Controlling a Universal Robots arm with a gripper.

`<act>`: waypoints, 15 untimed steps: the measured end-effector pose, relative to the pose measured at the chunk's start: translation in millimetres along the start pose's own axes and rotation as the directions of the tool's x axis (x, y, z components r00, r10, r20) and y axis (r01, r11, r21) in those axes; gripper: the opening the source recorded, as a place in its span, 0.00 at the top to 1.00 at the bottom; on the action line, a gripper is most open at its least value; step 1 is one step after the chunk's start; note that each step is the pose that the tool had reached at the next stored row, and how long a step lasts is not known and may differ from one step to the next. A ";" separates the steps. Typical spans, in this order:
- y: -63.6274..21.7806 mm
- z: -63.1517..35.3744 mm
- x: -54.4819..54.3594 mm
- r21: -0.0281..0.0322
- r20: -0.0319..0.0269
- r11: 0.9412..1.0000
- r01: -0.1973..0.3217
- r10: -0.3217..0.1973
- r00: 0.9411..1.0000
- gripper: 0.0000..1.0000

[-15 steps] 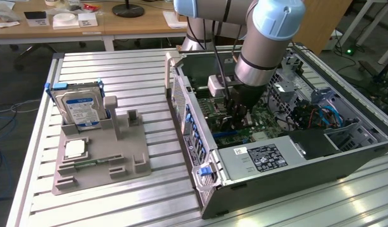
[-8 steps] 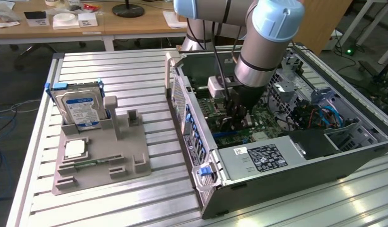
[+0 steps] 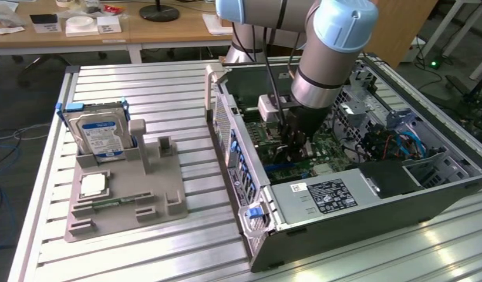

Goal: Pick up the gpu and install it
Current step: 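Insert the gpu into the slot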

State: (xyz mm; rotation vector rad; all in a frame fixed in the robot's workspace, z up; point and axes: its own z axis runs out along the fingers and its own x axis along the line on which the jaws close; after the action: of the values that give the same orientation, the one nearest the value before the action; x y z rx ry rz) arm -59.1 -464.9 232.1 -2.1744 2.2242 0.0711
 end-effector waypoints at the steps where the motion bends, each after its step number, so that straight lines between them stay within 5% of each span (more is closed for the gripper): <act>1: 0.0 -1.3 0.0 0.000 0.000 1.000 0.000 0.000 1.000 0.72; 15: -0.9 -2.2 -0.1 0.000 -0.001 1.000 0.000 0.000 1.000 0.72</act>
State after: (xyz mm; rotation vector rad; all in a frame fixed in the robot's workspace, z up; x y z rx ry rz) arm -58.1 -465.0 234.3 -2.1745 2.2243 0.0700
